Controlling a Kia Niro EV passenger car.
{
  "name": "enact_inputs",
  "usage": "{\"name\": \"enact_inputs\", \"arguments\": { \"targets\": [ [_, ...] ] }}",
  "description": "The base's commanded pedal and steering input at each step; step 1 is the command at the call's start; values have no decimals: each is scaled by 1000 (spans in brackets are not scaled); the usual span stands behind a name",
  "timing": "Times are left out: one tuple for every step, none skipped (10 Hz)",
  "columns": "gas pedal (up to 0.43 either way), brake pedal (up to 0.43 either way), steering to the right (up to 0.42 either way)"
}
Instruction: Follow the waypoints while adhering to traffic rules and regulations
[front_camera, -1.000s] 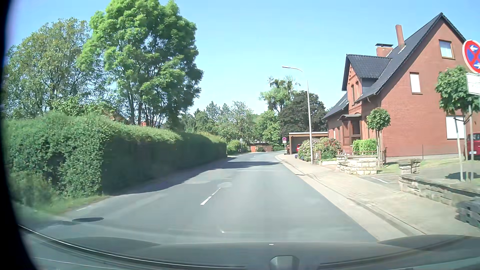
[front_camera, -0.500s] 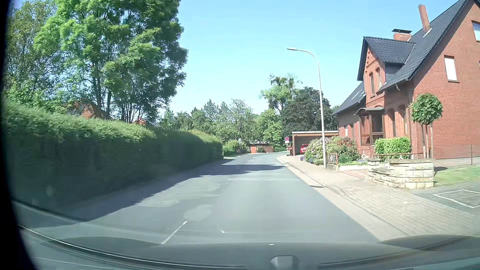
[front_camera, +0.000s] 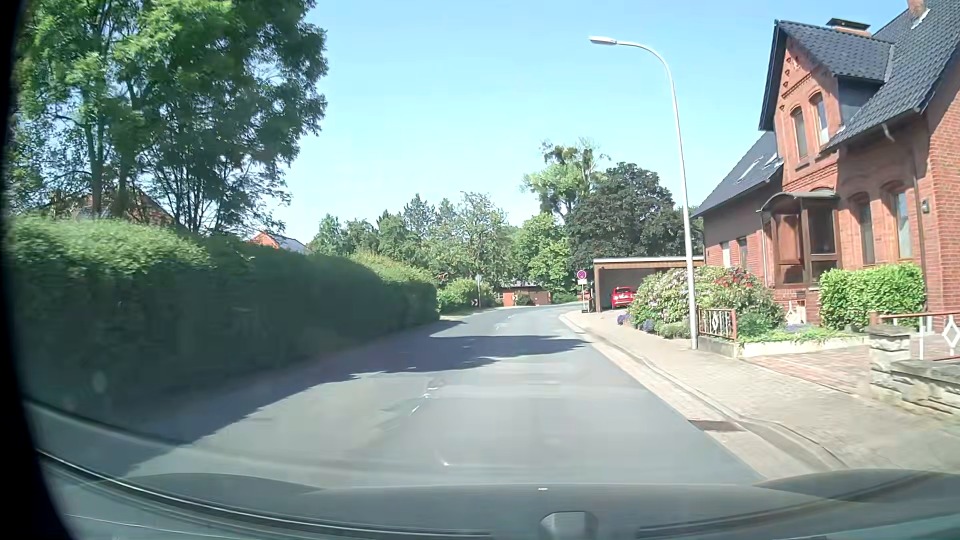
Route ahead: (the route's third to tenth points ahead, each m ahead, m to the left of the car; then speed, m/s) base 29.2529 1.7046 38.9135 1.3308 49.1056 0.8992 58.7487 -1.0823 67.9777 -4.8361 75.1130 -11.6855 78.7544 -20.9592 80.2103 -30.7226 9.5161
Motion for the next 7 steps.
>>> {"name": "enact_inputs", "arguments": {
  "targets": [
    [118,6,-4],
    [118,6,-4],
    [118,6,-3],
    [118,0,-1],
    [118,6,-1],
    [118,6,1],
    [118,6,2]
  ]
}}
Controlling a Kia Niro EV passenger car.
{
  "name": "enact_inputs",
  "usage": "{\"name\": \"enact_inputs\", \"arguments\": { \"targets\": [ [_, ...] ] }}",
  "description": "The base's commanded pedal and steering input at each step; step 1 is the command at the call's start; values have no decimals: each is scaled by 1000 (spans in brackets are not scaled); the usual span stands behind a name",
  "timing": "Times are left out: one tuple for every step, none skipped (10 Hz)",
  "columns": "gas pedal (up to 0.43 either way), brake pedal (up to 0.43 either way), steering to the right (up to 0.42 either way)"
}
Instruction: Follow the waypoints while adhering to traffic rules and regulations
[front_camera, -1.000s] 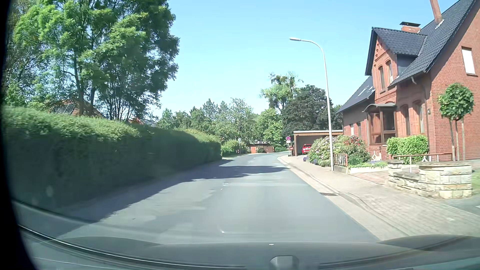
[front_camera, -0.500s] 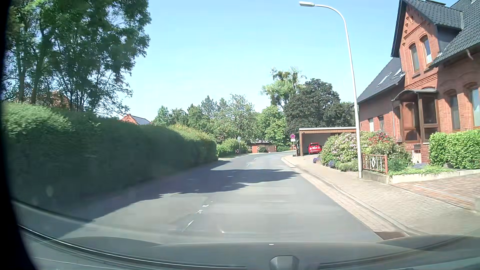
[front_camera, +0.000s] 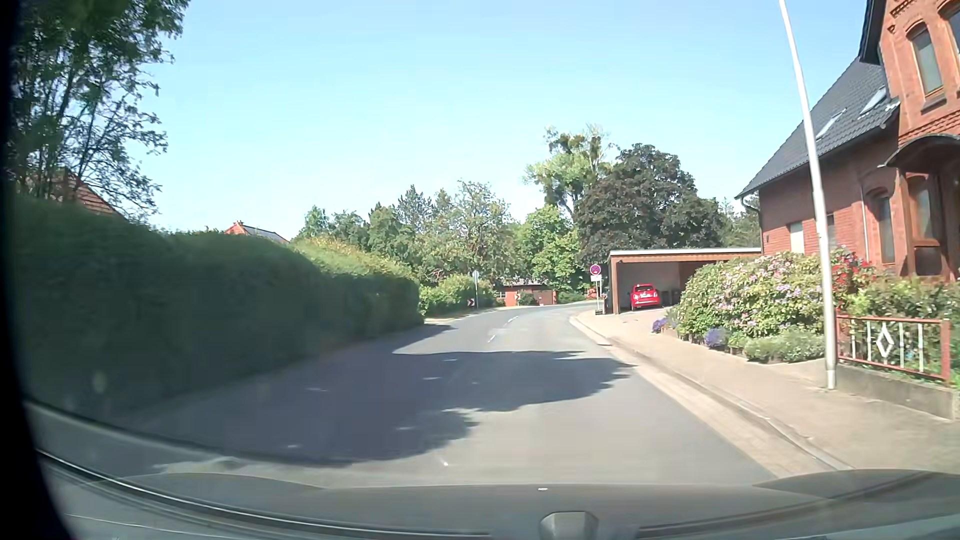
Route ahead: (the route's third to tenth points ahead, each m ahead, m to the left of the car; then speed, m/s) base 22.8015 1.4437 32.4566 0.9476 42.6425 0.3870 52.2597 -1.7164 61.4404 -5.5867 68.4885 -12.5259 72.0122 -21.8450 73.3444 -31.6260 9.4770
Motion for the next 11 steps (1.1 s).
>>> {"name": "enact_inputs", "arguments": {
  "targets": [
    [110,6,3],
    [110,6,4],
    [98,6,5],
    [98,6,6],
    [98,6,6],
    [98,6,6],
    [98,6,6],
    [98,6,6],
    [98,6,6],
    [98,6,6],
    [98,6,7]
  ]
}}
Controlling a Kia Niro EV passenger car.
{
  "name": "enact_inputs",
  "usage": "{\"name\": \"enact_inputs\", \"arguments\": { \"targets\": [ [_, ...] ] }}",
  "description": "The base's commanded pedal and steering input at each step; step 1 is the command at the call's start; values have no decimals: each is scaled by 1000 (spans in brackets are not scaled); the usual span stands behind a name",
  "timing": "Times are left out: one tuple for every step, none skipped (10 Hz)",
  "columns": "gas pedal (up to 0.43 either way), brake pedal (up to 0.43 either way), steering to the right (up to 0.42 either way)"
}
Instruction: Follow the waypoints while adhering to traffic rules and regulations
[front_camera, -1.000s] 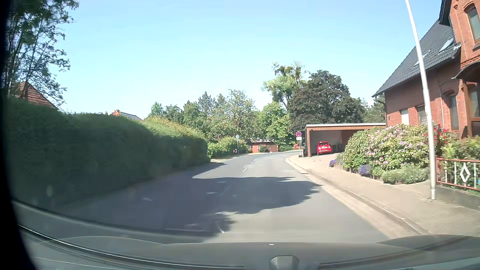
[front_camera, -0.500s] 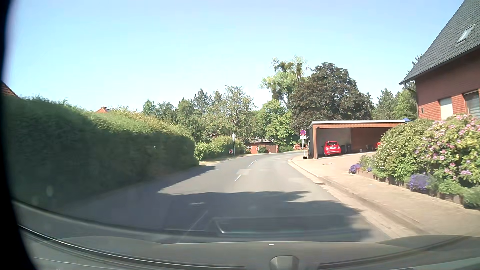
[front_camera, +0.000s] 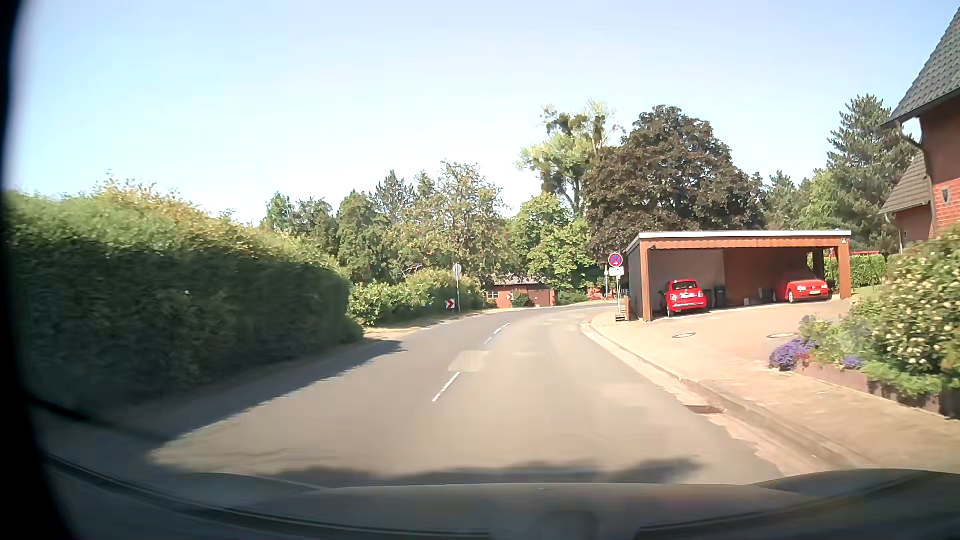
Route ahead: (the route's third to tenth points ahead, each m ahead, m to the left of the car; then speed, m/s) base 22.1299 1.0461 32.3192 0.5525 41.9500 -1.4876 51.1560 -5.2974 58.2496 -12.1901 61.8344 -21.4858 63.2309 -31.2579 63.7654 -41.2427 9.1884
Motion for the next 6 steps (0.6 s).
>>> {"name": "enact_inputs", "arguments": {
  "targets": [
    [110,6,7],
    [110,0,7],
    [118,6,7],
    [130,6,7],
    [130,6,7],
    [130,6,7]
  ]
}}
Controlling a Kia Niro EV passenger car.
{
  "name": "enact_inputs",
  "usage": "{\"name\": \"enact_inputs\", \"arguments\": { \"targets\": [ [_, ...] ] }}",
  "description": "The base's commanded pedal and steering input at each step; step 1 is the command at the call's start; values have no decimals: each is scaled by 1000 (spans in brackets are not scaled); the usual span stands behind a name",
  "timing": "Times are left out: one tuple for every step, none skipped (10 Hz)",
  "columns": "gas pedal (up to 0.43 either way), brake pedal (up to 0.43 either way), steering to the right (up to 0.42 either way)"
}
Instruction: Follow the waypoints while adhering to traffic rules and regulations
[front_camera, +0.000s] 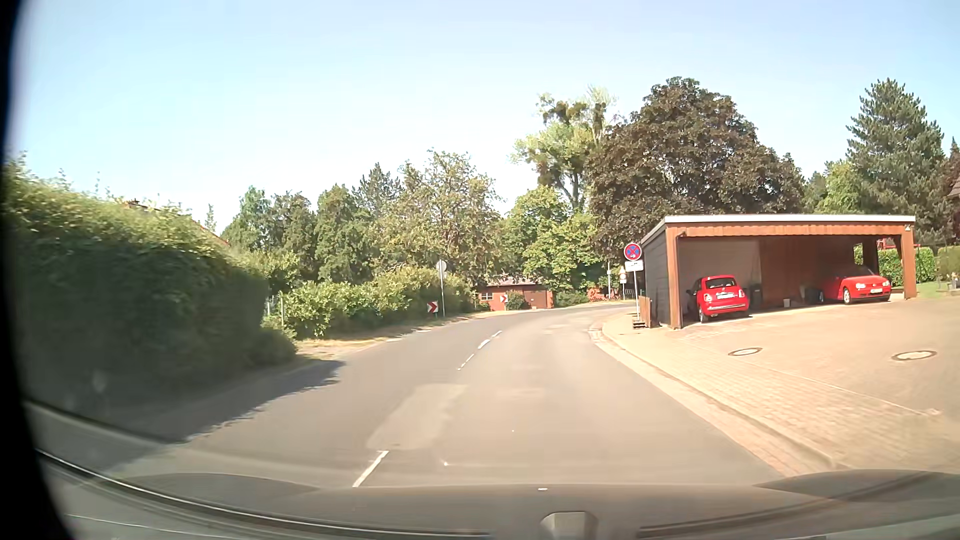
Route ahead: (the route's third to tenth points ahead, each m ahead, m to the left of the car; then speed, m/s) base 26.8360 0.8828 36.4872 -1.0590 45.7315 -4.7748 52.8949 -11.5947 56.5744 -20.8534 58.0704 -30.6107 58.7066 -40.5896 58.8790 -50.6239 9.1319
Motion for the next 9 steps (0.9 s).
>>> {"name": "enact_inputs", "arguments": {
  "targets": [
    [130,6,7],
    [130,6,7],
    [130,6,8],
    [130,6,9],
    [130,6,10],
    [130,6,11],
    [130,6,11],
    [130,6,11],
    [118,6,12]
  ]
}}
